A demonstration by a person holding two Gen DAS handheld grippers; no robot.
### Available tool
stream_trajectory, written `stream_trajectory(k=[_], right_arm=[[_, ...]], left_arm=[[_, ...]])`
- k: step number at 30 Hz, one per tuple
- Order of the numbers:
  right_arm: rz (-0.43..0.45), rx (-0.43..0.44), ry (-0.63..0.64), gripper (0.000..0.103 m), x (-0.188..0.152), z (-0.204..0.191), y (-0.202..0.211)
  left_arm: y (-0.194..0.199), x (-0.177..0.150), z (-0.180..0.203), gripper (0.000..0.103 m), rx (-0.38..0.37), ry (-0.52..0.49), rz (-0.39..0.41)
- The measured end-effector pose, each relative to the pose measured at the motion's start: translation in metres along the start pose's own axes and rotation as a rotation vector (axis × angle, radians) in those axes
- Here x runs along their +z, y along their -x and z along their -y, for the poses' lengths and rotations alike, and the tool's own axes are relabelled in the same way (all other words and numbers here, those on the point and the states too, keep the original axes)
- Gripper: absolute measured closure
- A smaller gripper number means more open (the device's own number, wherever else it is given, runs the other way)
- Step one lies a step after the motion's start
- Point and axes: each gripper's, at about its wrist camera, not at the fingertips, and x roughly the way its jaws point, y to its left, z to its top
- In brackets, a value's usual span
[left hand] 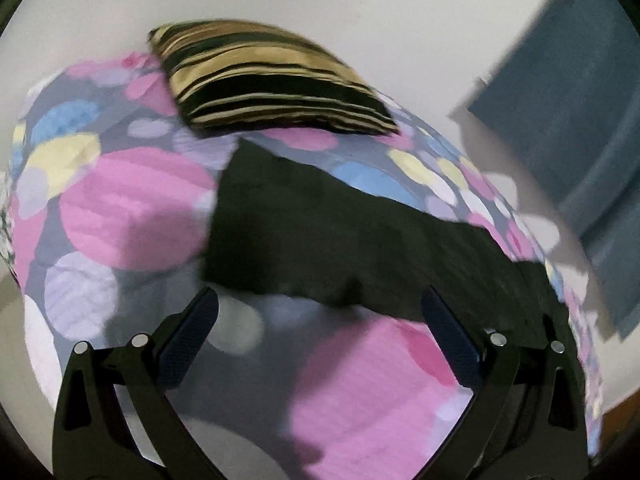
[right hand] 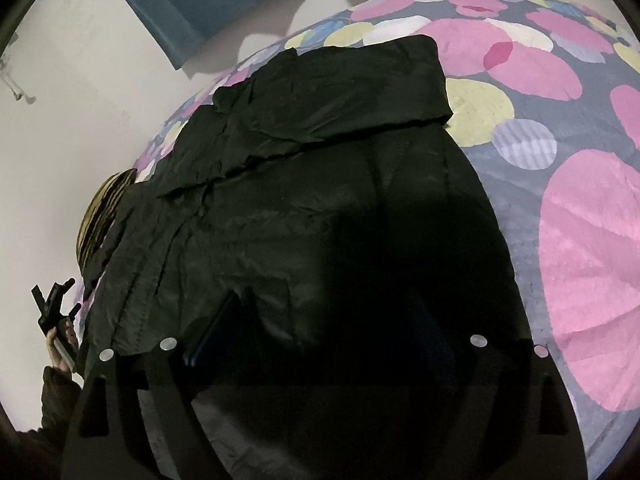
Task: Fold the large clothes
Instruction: 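Grasp the other jacket sleeve with the left tool and lift it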
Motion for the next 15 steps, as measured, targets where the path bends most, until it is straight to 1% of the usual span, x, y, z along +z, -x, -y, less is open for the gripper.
stream_trajectory(k=[2,4,7,10,11,13,15], right_arm=[[0.003,0.001,-0.001,0.018,-0.001,0.0,0.0],[0.003,0.001,0.001,0.018,-0.001,0.0,0.001],[0.008,0.0,0.004,0.018,-0.001,-0.002,-0.001],[0.013,-0.003,0.009,0.017,-0.001,-0.002,-0.001],[0.015,-0.003,0.01,0.017,-0.001,-0.001,-0.001],[0.019,-0.003,0.011,0.017,-0.001,-0.001,-0.001],[0.025,-0.001,0.011,0.017,-0.002,0.0,0.0]], left_arm=[[-0.008,0.005,-0.015,0.002,-0.022,0.056,-0.011],[-0.016,0.01,-0.029,0.002,-0.075,0.108,-0.014],[-0.022,0.018,-0.03,0.002,-0.111,0.101,0.004],[-0.034,0.025,-0.026,0.002,-0.169,0.095,-0.007],[-0.038,0.026,-0.028,0.002,-0.176,0.1,-0.011],[-0.044,0.029,-0.028,0.002,-0.15,0.093,-0.004],[-0.049,0.029,-0.021,0.002,-0.107,0.066,-0.029]])
